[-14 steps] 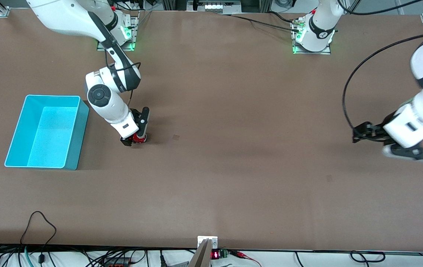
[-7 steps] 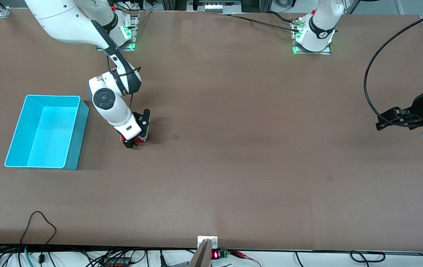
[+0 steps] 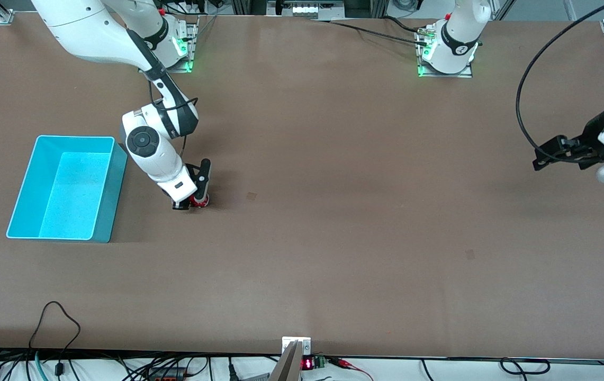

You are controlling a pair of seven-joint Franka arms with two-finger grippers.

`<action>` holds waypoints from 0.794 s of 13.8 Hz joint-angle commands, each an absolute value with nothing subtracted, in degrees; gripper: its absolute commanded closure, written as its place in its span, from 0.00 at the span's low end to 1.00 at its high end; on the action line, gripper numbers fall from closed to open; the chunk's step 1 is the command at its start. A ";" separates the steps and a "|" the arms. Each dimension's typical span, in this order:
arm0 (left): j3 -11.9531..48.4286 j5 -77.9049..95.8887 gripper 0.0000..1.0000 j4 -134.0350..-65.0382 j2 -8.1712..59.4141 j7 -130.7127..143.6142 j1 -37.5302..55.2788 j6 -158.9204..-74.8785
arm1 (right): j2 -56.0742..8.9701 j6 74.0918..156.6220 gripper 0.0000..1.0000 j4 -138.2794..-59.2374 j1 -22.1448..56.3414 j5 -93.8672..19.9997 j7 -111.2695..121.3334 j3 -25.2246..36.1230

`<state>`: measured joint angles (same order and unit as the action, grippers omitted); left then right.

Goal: Wind red beetle toy and store in blue box
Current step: 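Lift and carry the car over the cyan box with the right gripper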

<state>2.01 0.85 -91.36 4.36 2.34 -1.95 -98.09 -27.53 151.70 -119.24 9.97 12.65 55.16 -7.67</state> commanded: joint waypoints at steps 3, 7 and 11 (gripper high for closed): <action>2.73 1.76 0.00 -93.08 1.67 2.37 -2.63 -97.64 | -22.51 138.37 1.00 -109.97 8.71 0.12 50.10 -7.48; 2.72 1.41 0.00 -91.93 1.58 2.37 -2.64 -95.90 | -19.25 135.18 1.00 -108.02 5.02 -0.88 37.92 0.33; 2.64 1.49 0.00 -91.93 1.67 3.16 -2.72 -93.69 | -18.81 133.25 1.00 -108.02 4.40 -1.05 29.72 10.96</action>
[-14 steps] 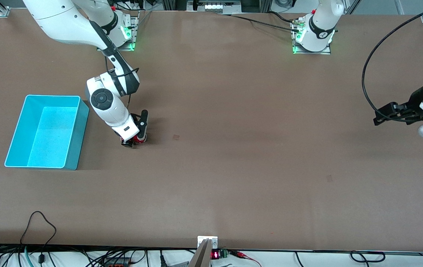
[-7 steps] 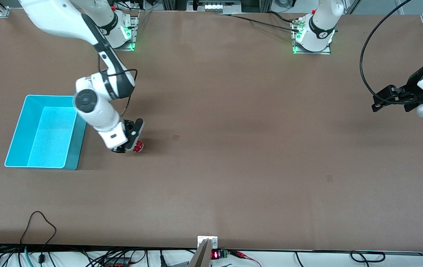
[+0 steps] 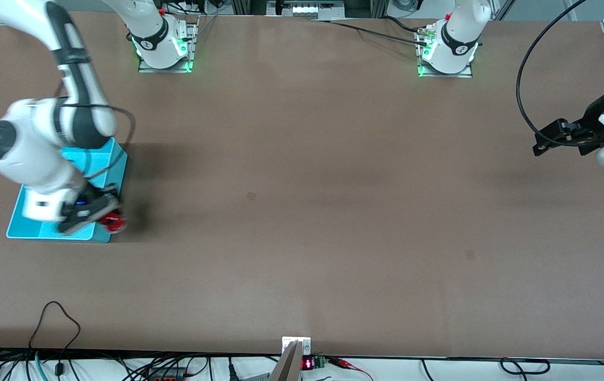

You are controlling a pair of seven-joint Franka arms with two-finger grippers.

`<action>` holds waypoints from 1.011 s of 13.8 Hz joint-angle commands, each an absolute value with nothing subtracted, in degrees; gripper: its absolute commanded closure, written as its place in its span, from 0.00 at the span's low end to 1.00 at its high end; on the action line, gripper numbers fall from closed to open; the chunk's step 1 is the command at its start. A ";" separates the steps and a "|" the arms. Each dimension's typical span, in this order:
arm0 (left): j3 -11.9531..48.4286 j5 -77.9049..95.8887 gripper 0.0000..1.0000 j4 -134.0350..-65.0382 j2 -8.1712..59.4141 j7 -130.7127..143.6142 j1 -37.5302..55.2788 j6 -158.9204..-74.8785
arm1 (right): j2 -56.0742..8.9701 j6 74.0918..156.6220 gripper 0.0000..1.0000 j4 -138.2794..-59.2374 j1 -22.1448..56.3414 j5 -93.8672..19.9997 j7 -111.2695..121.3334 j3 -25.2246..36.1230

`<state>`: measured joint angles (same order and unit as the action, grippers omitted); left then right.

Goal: Wind red beetle toy and store in blue box
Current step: 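Lift and carry the car over the cyan box with the right gripper, then lower the car into the cyan box and open the right gripper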

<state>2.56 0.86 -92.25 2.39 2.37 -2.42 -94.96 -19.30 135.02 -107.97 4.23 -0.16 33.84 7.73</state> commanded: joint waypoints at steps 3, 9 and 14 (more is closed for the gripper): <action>2.72 1.49 0.00 -92.37 1.76 3.25 -2.72 -95.26 | -19.42 131.50 1.00 -108.72 3.08 -0.79 16.74 14.58; 2.46 1.32 0.00 -92.37 1.58 2.37 -4.21 -95.80 | -23.20 135.23 1.00 -115.74 0.09 -0.35 7.65 15.38; 2.46 1.23 0.00 -92.46 1.58 2.37 -4.40 -97.37 | -24.26 137.55 0.27 -117.95 0.35 -0.35 7.73 15.03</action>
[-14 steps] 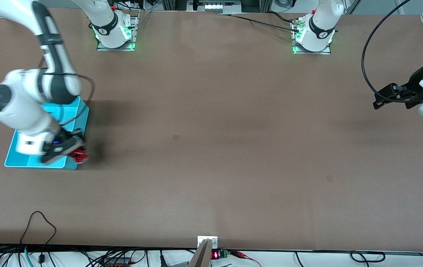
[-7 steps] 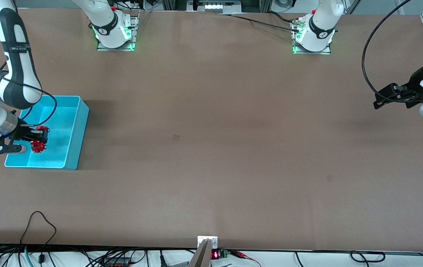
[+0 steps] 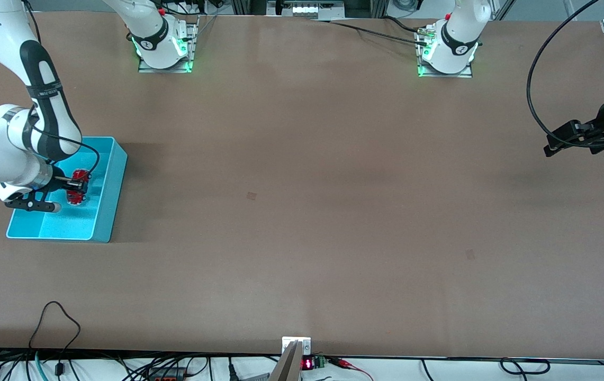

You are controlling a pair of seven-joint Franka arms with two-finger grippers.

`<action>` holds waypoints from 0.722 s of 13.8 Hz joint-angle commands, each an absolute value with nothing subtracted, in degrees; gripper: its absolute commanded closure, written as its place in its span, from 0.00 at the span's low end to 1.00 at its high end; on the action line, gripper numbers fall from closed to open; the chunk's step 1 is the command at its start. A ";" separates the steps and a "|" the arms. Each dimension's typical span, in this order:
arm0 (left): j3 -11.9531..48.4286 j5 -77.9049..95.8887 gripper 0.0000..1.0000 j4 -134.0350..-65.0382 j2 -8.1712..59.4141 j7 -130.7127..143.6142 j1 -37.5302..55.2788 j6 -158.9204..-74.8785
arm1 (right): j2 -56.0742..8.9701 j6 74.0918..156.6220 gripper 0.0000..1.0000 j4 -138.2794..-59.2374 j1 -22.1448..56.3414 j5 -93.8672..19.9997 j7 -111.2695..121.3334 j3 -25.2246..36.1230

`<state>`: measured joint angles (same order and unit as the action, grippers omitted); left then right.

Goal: Wind red beetle toy and store in blue box
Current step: 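Lower the car into the cyan box and open the right gripper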

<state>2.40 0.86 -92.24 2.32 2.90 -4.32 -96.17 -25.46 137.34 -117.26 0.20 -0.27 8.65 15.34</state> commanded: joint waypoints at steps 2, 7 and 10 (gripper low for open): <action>2.64 1.23 0.00 -92.37 1.85 2.29 -4.39 -98.08 | -22.77 137.29 0.00 -117.60 0.44 -0.35 8.60 14.68; 3.16 1.23 0.00 -92.37 1.58 2.29 -4.31 -97.38 | -16.71 126.08 0.00 -109.63 0.44 -0.18 8.79 12.22; 3.08 1.23 0.00 -92.37 1.58 2.29 -4.39 -96.59 | -12.23 116.74 0.00 -103.11 0.44 -0.44 8.79 10.47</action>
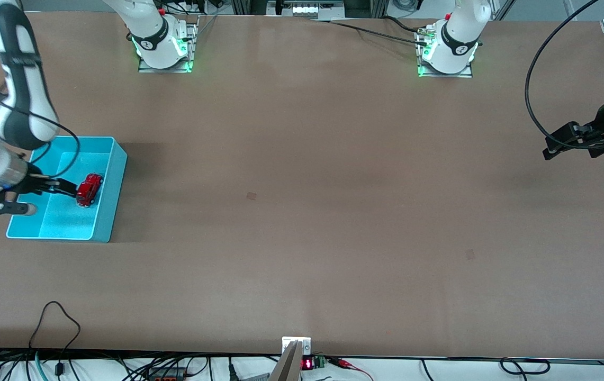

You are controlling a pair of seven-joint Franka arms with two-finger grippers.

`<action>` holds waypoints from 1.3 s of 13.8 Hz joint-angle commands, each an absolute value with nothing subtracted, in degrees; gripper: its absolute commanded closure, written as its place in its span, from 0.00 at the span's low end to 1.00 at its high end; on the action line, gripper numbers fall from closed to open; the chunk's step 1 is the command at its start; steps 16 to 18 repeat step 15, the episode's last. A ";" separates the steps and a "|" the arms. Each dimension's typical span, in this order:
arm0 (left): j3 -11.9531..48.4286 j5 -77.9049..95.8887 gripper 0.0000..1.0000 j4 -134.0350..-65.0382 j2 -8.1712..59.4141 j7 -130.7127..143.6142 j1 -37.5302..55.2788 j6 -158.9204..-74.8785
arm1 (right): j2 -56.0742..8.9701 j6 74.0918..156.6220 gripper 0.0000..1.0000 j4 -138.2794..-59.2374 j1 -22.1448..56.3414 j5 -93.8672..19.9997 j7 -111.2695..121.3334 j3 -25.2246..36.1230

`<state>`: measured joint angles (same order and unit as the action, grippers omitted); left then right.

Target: Wind red beetle toy and store in blue box

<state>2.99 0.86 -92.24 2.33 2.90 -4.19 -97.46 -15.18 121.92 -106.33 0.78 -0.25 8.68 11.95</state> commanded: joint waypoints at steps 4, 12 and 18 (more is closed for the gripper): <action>3.08 1.23 0.00 -92.46 1.58 2.29 -4.48 -96.07 | -7.22 102.43 0.00 -94.85 -0.78 -0.35 8.35 4.76; 2.99 1.23 0.00 -92.46 1.49 2.29 -4.48 -95.98 | 0.00 84.90 0.00 -87.80 -0.97 2.11 8.00 3.08; 2.99 1.23 0.00 -92.37 1.58 2.29 -4.48 -95.98 | 0.09 84.99 0.00 -88.24 -0.88 2.11 8.09 3.08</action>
